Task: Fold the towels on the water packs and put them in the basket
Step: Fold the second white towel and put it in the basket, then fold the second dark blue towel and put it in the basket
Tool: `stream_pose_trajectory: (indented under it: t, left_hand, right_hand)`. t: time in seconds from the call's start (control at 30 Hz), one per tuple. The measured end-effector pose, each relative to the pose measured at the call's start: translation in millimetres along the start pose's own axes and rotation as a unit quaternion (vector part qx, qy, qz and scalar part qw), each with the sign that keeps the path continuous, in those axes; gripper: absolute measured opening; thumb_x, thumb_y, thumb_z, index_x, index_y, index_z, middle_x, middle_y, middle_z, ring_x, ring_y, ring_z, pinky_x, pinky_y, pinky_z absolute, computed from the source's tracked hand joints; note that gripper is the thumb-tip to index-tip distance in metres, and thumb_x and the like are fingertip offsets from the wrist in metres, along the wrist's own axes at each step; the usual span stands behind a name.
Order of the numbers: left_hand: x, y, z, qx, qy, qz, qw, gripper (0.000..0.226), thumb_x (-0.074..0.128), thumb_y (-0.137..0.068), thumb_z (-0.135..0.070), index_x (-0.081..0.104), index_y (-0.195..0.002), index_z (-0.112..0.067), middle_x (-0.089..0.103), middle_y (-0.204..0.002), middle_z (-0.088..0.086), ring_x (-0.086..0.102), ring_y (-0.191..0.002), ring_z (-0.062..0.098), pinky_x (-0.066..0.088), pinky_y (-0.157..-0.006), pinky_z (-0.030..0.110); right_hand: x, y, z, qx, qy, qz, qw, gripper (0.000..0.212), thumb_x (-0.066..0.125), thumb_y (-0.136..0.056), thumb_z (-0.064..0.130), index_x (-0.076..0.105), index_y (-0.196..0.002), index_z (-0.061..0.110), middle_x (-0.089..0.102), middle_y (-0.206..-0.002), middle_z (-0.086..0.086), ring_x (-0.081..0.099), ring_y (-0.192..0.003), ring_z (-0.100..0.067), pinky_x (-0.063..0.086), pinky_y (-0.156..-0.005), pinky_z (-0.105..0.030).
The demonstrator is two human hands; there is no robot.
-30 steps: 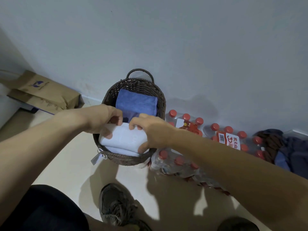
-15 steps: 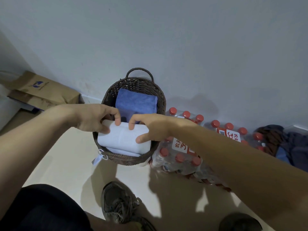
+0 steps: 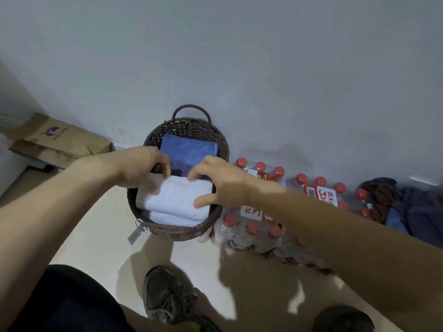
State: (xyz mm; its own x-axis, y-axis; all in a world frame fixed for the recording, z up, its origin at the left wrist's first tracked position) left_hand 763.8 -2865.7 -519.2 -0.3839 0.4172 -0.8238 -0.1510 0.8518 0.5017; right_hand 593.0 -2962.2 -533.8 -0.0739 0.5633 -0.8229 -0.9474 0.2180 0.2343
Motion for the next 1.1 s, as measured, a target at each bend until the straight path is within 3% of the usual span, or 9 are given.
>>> stream_pose_trajectory:
  t: [0.1,0.17,0.27,0.37,0.53,0.67,0.87,0.97,1.1]
  left_hand:
    - [-18,-1,-13,0.027,0.040,-0.163,0.985,0.037,0.079,-0.077,-0.035,0.063,-0.110,-0.028,0.057,-0.107,-0.002,0.057,-0.100,0.022,0.046,-0.087,0.032]
    - [-25,-2,-7,-0.057,0.041,-0.263,0.962,0.048,0.072,-0.083,-0.035,0.056,-0.124,-0.018,0.055,-0.111,0.012,0.055,-0.103,0.033,0.044,-0.088,0.037]
    - [-13,1,11,-0.244,0.061,-0.211,0.945,0.051,0.065,-0.087,-0.032,0.051,-0.125,-0.001,0.062,-0.097,0.022,0.061,-0.086,0.036,0.050,-0.067,0.034]
    - [0,-1,15,-0.243,0.082,-0.162,0.953,0.037,0.068,-0.085,-0.030,0.065,-0.107,-0.002,0.065,-0.076,0.015,0.056,-0.062,0.027,0.036,-0.046,0.024]
    - [1,-12,14,-0.187,0.199,-0.224,0.936,0.034,0.068,-0.087,-0.025,0.064,-0.119,-0.013,0.071,-0.106,0.008,0.063,-0.080,0.022,0.044,-0.066,0.027]
    - [1,-22,10,-0.207,0.151,-0.209,0.944,0.039,0.065,-0.088,-0.029,0.059,-0.121,-0.009,0.068,-0.115,0.016,0.061,-0.106,0.033,0.046,-0.086,0.034]
    - [-28,-14,-79,-0.031,0.125,-0.347,0.929,0.023,0.059,-0.090,-0.016,0.064,-0.111,-0.010,0.069,-0.103,0.009,0.062,-0.095,0.028,0.047,-0.087,0.035]
    - [-11,-25,-161,0.097,0.145,-0.211,0.962,0.005,0.060,-0.091,-0.016,0.065,-0.093,-0.017,0.070,-0.086,-0.001,0.066,-0.079,0.022,0.053,-0.079,0.033]
    - [35,-54,-281,0.200,0.114,-0.080,0.970,0.011,0.060,-0.093,-0.025,0.063,-0.087,-0.017,0.069,-0.080,-0.001,0.063,-0.073,0.019,0.050,-0.071,0.026]
  right_hand:
    - [-12,26,-13,-0.002,0.004,-0.091,0.996,0.047,0.076,-0.079,0.045,0.059,-0.118,0.026,0.052,-0.115,0.002,0.045,-0.110,-0.017,0.041,-0.097,-0.038]
    - [-11,42,-22,0.021,0.001,-0.123,0.992,0.043,0.074,-0.081,0.044,0.063,-0.117,0.023,0.051,-0.114,0.001,0.045,-0.110,-0.019,0.041,-0.098,-0.038]
    - [7,54,-31,0.089,-0.032,-0.122,0.988,0.051,0.073,-0.082,0.045,0.061,-0.126,0.022,0.042,-0.119,-0.001,0.045,-0.111,-0.021,0.040,-0.098,-0.031]
    - [24,57,-29,0.142,-0.160,-0.139,0.967,0.057,0.077,-0.081,0.034,0.055,-0.131,0.017,0.037,-0.115,0.003,0.054,-0.094,-0.016,0.050,-0.095,-0.035]
    - [32,62,-33,0.182,-0.286,-0.212,0.917,0.059,0.086,-0.074,0.019,0.059,-0.125,0.009,0.042,-0.113,0.000,0.068,-0.084,-0.020,0.059,-0.081,-0.028]
    - [28,69,-34,0.185,-0.299,-0.209,0.913,0.058,0.083,-0.077,0.023,0.059,-0.129,0.015,0.052,-0.116,-0.002,0.066,-0.086,-0.010,0.054,-0.075,-0.017]
    - [-28,133,-60,0.177,-0.210,-0.112,0.955,0.033,0.078,-0.081,0.023,0.066,-0.111,0.019,0.065,-0.093,0.011,0.064,-0.077,0.002,0.052,-0.068,-0.014]
    - [-60,192,-97,0.216,-0.112,-0.031,0.969,0.027,0.080,-0.079,0.026,0.068,-0.102,0.020,0.065,-0.080,0.015,0.061,-0.063,0.006,0.044,-0.057,-0.008]
    - [-87,280,-167,0.313,-0.002,0.002,0.950,0.025,0.077,-0.082,0.032,0.064,-0.100,0.022,0.066,-0.085,0.009,0.064,-0.081,-0.014,0.051,-0.076,-0.026]
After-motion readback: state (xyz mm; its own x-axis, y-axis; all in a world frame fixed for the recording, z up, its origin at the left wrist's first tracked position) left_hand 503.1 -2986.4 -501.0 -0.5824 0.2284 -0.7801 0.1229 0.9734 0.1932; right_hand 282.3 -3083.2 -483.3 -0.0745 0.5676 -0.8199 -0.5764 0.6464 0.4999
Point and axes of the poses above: each hand's wrist, its own y-axis away from the middle knuckle, its own x-axis out of the palm, z = x × y, the point moved 4 cm from there along -y, towards the middle knuckle
